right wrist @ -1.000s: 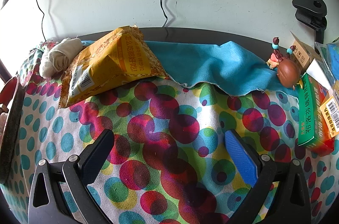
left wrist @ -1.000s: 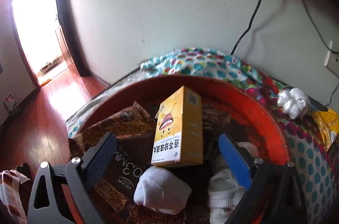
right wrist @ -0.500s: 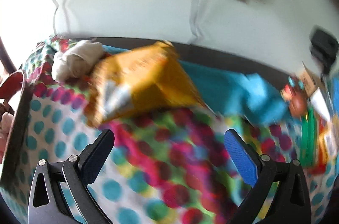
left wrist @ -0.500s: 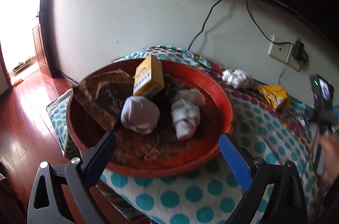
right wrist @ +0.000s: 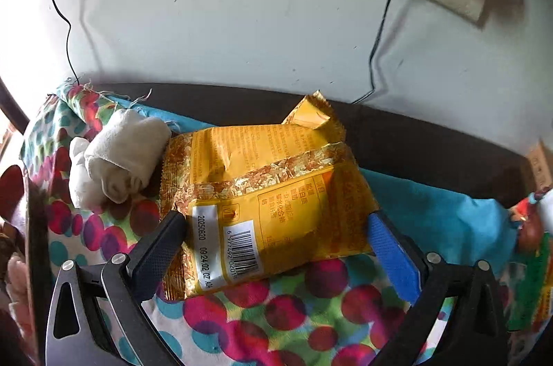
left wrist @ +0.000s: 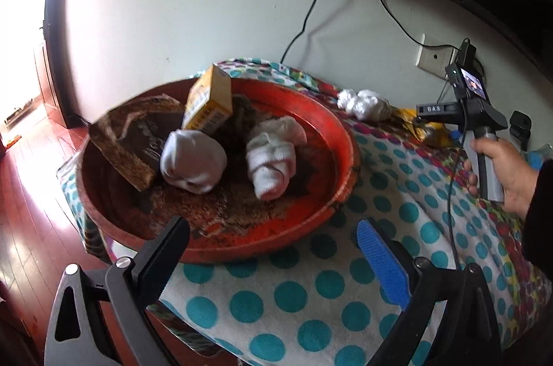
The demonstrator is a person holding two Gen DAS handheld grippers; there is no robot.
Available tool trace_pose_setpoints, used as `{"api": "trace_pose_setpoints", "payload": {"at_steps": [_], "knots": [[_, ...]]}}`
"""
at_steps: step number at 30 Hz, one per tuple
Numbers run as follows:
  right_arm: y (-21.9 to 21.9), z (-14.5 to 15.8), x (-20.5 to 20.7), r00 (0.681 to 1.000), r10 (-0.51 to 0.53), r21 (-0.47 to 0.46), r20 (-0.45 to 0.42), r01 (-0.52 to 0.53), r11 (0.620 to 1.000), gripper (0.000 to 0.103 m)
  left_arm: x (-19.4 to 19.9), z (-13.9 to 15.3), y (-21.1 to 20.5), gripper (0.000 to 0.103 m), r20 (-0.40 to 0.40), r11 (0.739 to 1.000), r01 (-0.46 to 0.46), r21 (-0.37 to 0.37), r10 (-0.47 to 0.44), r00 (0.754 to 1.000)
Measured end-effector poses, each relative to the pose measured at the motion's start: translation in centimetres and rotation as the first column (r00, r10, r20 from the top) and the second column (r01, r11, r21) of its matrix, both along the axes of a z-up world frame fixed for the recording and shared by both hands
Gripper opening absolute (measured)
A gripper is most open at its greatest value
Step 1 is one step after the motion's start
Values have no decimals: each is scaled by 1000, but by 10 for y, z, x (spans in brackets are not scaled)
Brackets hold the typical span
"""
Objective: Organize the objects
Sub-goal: 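Withdraw the left gripper from the tray while the right gripper reaches the yellow snack bag, then grasp the yellow snack bag with the right gripper and lift it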
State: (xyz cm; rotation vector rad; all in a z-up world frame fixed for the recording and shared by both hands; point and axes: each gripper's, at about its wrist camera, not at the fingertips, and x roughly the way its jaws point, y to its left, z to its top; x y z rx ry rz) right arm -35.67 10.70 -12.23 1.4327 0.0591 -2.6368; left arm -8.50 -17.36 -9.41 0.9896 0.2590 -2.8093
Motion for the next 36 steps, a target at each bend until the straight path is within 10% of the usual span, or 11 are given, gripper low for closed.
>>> {"api": "trace_pose_setpoints", "payload": {"at_steps": [6, 13, 16, 18, 20, 21, 25, 29, 36], "knots": [[15, -8, 17, 998, 46, -25, -46, -48, 999, 102, 2, -1, 12, 100, -2, 999, 26, -30, -26, 1000], [5, 25, 44, 986, 88, 35, -139, -83, 996, 22, 8, 19, 10, 100, -64, 998, 4, -64, -8, 998], [8, 35, 47, 985, 135, 50, -105, -130, 990, 18, 9, 21, 11, 100, -66, 997, 3, -77, -8, 998], [16, 38, 62, 980, 162, 100, -116, -151, 983, 23, 10, 22, 10, 100, -70, 997, 1, -74, -6, 998], [26, 42, 70, 980, 161, 89, -116, -152, 984, 58, 12, 24, 10, 100, -79, 997, 0, -77, -6, 997], [31, 46, 68, 982, 147, 61, -121, -140, 988, 103, 13, 25, 10, 100, -82, 997, 1, -79, -7, 997], [38, 63, 47, 978, 170, -110, -119, -184, 977, 103, 11, 22, 10, 100, -79, 998, 11, -66, -16, 997], [32, 35, 15, 991, 126, 109, 38, -130, 985, 103, 8, 20, 8, 100, -70, 999, 18, -47, -21, 997], [60, 27, 38, 981, 181, 135, -71, -170, 976, 103, 10, 25, 11, 100, -88, 999, 34, -25, -36, 996]]}}
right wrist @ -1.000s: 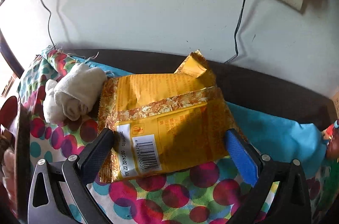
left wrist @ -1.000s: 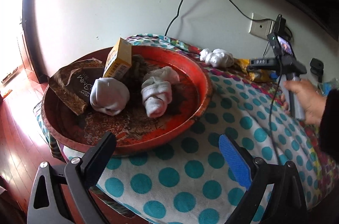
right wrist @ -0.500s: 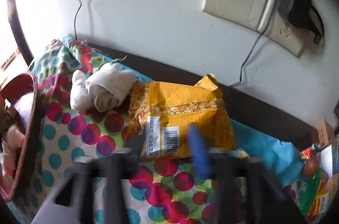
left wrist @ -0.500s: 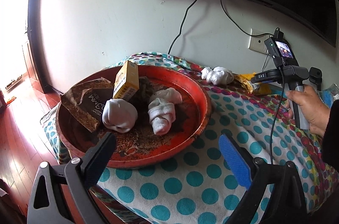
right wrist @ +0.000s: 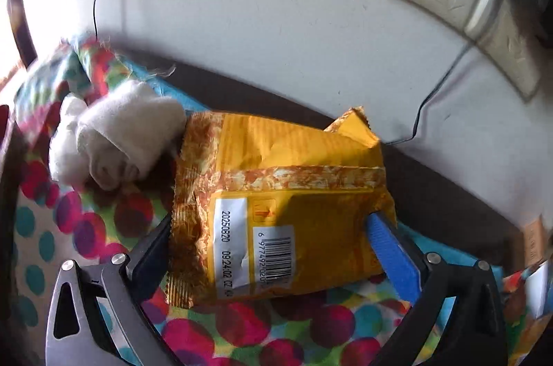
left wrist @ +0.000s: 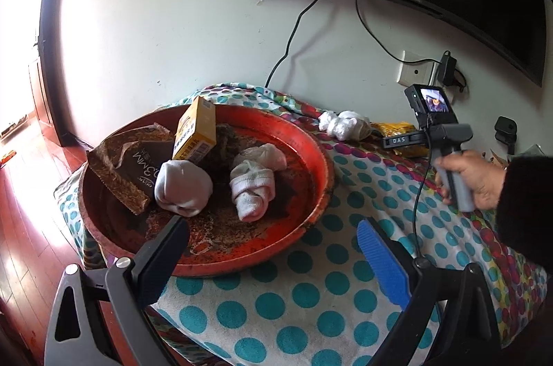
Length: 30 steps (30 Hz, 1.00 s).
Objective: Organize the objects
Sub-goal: 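Grasp the yellow snack bag with the right gripper and lift it, then carry the snack bag over the red tray and open the right gripper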
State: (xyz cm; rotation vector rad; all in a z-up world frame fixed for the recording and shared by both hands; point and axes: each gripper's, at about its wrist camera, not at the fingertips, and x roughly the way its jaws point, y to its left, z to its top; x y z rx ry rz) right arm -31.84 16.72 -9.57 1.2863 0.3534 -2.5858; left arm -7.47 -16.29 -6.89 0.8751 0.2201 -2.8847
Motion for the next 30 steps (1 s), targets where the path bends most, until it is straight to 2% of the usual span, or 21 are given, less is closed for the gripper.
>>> {"api": "trace_pose_setpoints", "payload": {"at_steps": [2, 3, 5, 6, 7, 9, 11, 14, 17, 18, 20, 21, 22, 26, 27, 30], "knots": [[10, 5, 5, 1000, 8, -20, 1, -8, 1000, 103, 1, 1, 1, 100, -3, 1000, 3, 4, -3, 1000], [14, 7, 9, 1000, 10, -16, -3, -10, 1000, 98, 2, 2, 1, 100, -7, 1000, 0, 1, 0, 1000], [21, 13, 19, 1000, 9, 11, -20, -9, 1000, 71, 1, 2, 0, 100, -4, 1000, -2, 1, 2, 1000], [24, 18, 25, 999, -3, 36, -42, 5, 999, 55, 2, 2, 0, 100, -2, 1000, -4, 6, 4, 1000], [30, 26, 31, 998, -12, 29, -59, 14, 999, 45, 3, 3, -1, 100, -7, 1000, -9, 10, 9, 1000], [38, 42, 47, 996, -15, 27, -90, 17, 999, 40, 4, 6, -1, 100, -13, 1000, -10, 5, 10, 1000], [43, 60, 68, 992, 22, 56, -124, -15, 998, 27, 6, 9, 1, 100, -28, 1000, -12, -2, 12, 1000], [50, 86, 98, 986, 65, 49, -155, -58, 997, 22, 7, 14, 1, 100, -36, 1000, -22, -10, 22, 999], [39, 106, 110, 980, 79, 17, -181, -78, 997, 22, 10, 18, -1, 100, -48, 999, -37, -19, 36, 998], [15, 104, 102, 978, 83, 16, -189, -81, 997, 22, 11, 19, -1, 100, -52, 998, -46, -33, 44, 998], [6, 110, 113, 976, 93, 3, -198, -95, 996, 22, 13, 23, -2, 100, -52, 999, -49, -22, 47, 998], [-15, 102, 107, 975, 103, -6, -196, -106, 994, 22, 15, 25, -3, 100, -59, 998, -53, -16, 52, 997], [-18, 109, 119, 970, 118, -6, -212, -122, 992, 22, 18, 28, -4, 100, -68, 998, -62, -12, 61, 996], [-74, 112, 132, 954, 189, -18, -231, -198, 980, 22, 31, 31, -9, 100, -73, 995, -95, -5, 95, 993], [-100, 107, 129, 950, 209, -17, -231, -218, 976, 22, 34, 30, -9, 100, -65, 995, -101, -6, 100, 993], [-132, 106, 145, 939, 256, -31, -230, -270, 962, 22, 45, 29, -8, 100, -55, 994, -111, -11, 110, 992]]}}
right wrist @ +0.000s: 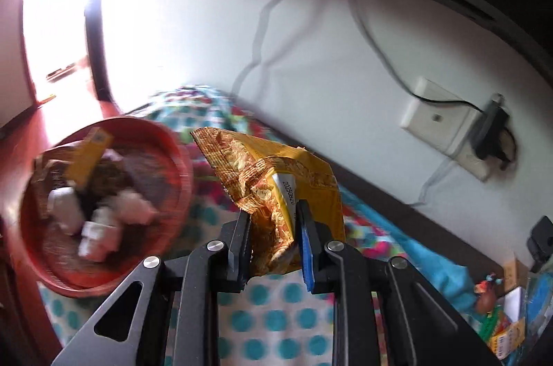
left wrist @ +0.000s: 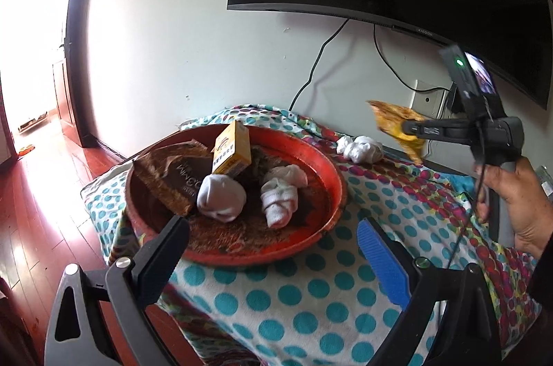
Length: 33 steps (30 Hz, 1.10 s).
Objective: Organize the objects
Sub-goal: 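Carry the snack bag over the red tray and open the right gripper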
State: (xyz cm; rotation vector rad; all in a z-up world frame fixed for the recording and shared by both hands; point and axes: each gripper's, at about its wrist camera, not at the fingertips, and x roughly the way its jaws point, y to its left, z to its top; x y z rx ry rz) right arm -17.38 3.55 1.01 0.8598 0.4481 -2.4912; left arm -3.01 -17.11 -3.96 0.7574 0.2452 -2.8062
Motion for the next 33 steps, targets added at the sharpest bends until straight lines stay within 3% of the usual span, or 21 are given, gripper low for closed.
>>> {"api": "trace_pose_setpoints", "payload": {"at_steps": [10, 15, 18, 20, 24, 26, 27, 28, 30, 33], "knots": [[-137, -41, 34, 982, 184, -4, 47, -184, 983, 22, 33, 12, -13, 100, -35, 998, -62, -33, 61, 998], [-187, -37, 53, 963, 267, -35, 41, -266, 963, 20, 36, 7, -31, 100, -39, 991, -129, -18, 128, 991], [-211, -36, 67, 944, 330, 15, 8, -330, 944, 21, 37, 6, -43, 100, -40, 989, -145, 3, 145, 989], [-223, -49, 70, 924, 379, 59, 45, -381, 922, 24, 35, 4, -49, 100, -32, 988, -155, 14, 155, 987], [-232, -98, 77, 892, 427, 209, 149, -450, 868, 41, 30, -5, -55, 100, 3, 986, -167, 18, 167, 986], [-225, -100, 78, 884, 432, 158, 178, -459, 874, 43, 27, -8, -56, 100, 22, 986, -164, 26, 164, 986], [-220, -97, 77, 886, 426, 123, 181, -450, 884, 51, 27, -10, -57, 100, 30, 986, -164, 34, 163, 986], [-213, -93, 78, 895, 414, 106, 164, -433, 895, 74, 26, -11, -57, 100, 35, 985, -165, 41, 164, 986], [-197, -81, 83, 908, 405, 82, 108, -414, 907, 102, 24, -14, -57, 100, 48, 985, -168, 31, 167, 985], [-174, -68, 87, 920, 387, 41, 67, -390, 920, 103, 22, -19, -55, 100, 65, 985, -170, 20, 168, 984]]}}
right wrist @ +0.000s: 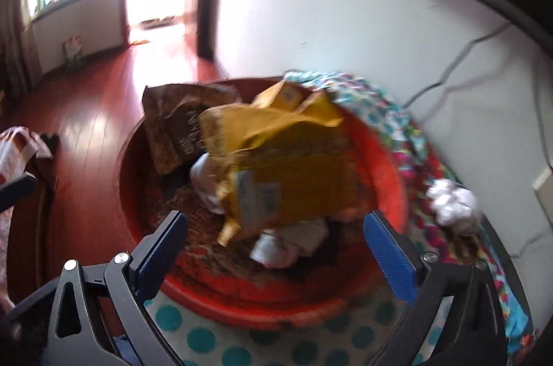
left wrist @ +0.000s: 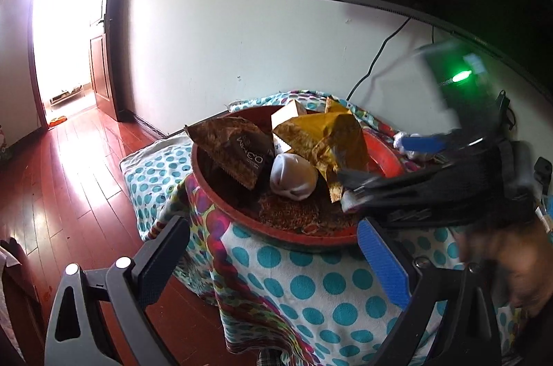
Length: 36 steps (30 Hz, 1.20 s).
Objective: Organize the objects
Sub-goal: 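Carry the snack bag over the red tray and open the right gripper, then reach the left gripper to the white plastic-wrapped bundle and grasp it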
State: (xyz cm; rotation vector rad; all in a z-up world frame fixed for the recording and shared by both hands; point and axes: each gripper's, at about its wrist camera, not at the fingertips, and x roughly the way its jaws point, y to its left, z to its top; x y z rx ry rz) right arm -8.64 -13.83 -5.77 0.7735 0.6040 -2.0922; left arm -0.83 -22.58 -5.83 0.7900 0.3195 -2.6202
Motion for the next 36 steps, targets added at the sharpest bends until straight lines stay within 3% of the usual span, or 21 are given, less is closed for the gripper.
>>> {"api": "trace_pose_setpoints", "payload": {"at_steps": [4, 7, 13, 19, 23, 27, 31, 33, 36], "knots": [[41, 6, -14, 995, -64, -92, 81, 71, 993, 103, -4, -5, 6, 100, 28, 1000, 2, -17, -2, 1000], [74, -2, -30, 984, -162, -86, 68, 168, 982, 103, -5, -8, 12, 100, 42, 1000, 4, -30, -3, 999], [141, -24, -65, 932, -356, -57, 74, 360, 931, 103, -7, -11, 24, 100, 70, 999, 11, -40, -8, 998], [197, -33, -94, 844, -534, -69, 50, 536, 841, 103, -18, -12, 50, 100, 102, 996, 68, -62, -62, 993], [227, -43, -124, 749, -662, -48, 9, 662, 748, 103, -39, -13, 79, 100, 96, 981, 190, -45, -185, 978], [253, -54, -146, 689, -723, -73, 54, 725, 685, 103, -78, 3, 112, 100, 26, 944, 328, -38, -327, 945], [268, -65, -156, 641, -761, -64, 102, 768, 638, 103, -151, 16, 133, 100, -25, 903, 430, -18, -431, 902], [275, -65, -157, 644, -753, -97, 135, 765, 637, 103, -189, 13, 139, 100, 10, 903, 428, -33, -428, 904], [282, -65, -157, 608, -782, -110, 139, 794, 598, 103, -253, 2, 147, 100, 75, 917, 397, -45, -393, 916]]}}
